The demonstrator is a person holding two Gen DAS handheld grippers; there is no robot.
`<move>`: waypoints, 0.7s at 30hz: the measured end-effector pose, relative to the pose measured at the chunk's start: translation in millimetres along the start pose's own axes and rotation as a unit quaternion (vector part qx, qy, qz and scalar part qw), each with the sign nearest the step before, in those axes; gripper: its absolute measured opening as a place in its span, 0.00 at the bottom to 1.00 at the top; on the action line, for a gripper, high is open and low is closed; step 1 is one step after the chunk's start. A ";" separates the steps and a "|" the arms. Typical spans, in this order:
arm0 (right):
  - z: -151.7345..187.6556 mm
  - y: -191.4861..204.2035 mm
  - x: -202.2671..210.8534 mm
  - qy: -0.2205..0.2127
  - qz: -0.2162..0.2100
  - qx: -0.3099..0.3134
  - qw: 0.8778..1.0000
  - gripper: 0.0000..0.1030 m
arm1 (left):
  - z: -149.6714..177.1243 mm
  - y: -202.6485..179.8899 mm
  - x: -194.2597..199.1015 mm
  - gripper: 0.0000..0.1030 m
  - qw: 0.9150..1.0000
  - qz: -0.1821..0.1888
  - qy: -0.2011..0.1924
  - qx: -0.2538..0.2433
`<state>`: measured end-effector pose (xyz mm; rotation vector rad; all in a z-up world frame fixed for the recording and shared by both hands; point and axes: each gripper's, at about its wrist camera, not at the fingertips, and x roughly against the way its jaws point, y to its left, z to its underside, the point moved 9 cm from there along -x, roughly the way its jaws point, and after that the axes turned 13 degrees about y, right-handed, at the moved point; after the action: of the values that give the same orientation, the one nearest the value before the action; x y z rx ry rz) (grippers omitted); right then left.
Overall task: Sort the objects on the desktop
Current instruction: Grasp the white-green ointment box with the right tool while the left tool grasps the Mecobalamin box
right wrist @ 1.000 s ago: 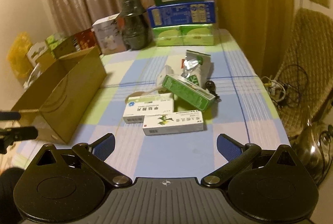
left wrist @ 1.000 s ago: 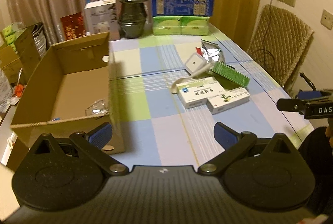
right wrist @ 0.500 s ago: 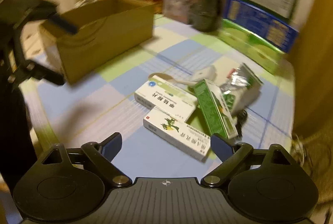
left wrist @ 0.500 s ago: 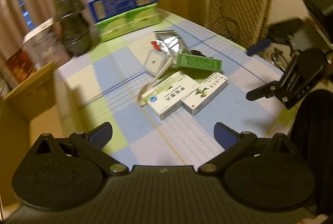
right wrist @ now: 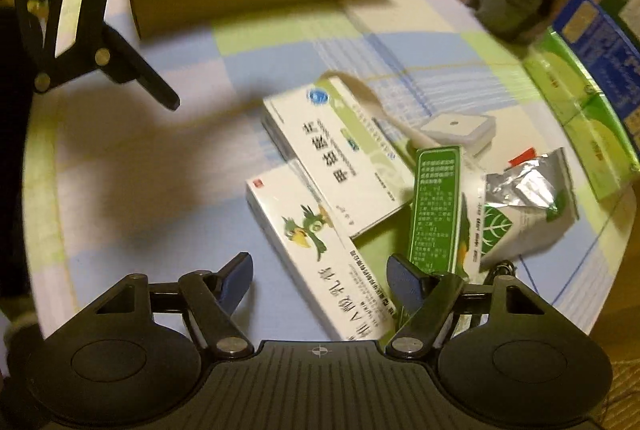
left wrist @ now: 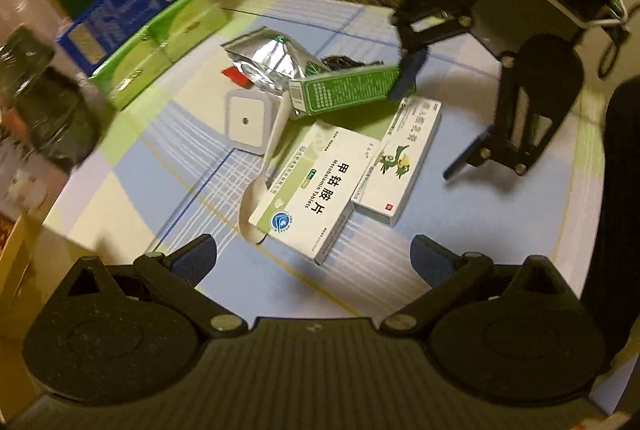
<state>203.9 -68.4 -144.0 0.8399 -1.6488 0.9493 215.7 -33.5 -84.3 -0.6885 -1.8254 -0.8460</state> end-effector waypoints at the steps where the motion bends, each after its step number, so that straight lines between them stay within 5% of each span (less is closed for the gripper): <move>1: -0.5 -1.3 -5.6 0.008 -0.001 0.007 1.000 0.65 | -1.9 1.1 -5.9 0.98 1.000 0.003 0.004 -0.008; 13: 17.0 -11.5 -14.1 0.031 -0.009 -0.017 0.999 0.39 | -19.3 12.7 -43.2 0.97 0.998 0.031 0.035 -0.042; 21: 43.0 -14.4 -3.8 0.046 -0.018 -0.058 0.997 0.36 | -44.3 17.1 -71.9 0.93 0.994 0.044 0.050 -0.082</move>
<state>199.5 -112.8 -152.7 0.7332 -1.5881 0.8473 278.7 -64.8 -134.0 -0.8092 -1.6368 -0.9619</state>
